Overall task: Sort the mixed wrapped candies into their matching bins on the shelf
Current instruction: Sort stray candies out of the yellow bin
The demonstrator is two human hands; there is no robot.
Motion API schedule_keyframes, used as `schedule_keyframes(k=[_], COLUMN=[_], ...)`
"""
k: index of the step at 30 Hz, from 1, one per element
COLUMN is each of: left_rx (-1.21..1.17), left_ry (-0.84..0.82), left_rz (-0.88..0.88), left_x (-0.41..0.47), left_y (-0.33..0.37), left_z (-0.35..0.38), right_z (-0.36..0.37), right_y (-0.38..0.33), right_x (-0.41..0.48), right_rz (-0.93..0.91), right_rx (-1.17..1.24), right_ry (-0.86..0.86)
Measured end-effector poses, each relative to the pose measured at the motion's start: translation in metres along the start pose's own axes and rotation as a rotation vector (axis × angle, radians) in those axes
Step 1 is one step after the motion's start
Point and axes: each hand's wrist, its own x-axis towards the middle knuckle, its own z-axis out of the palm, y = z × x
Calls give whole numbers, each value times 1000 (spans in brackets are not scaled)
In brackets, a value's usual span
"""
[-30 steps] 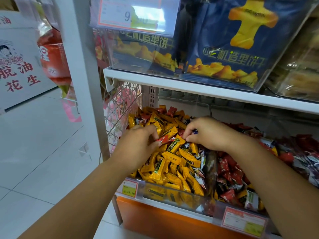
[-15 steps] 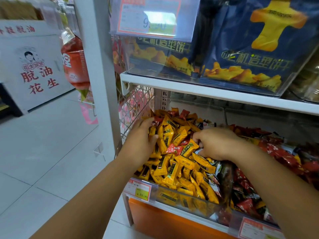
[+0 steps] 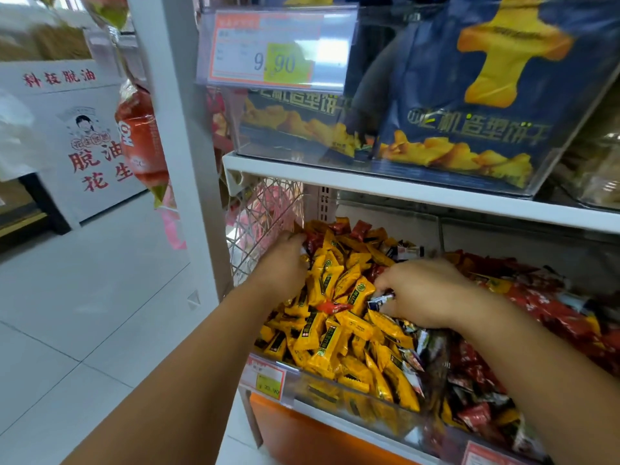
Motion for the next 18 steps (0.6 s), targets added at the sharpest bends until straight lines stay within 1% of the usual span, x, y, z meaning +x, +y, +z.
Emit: schedule_keyframes(k=[5,9,14,18], left_rx=[-99,-126,-124,-93], left_ry=[55,93,82,102], left_rz=[10,-4,7,64], left_x=[-1,-6,-11,-9], left_y=[-2,-2,-3,-1], left_z=[-5,-4,-2,-3], right_z=[-1,-6,-18,-21], right_y=[0,3,8,15], right_x=[-5,-10,-20,-30], right_rz=[2,-15,-53,-36], right_rx=[92,283,482,527], right_ry=[23,78,158,158])
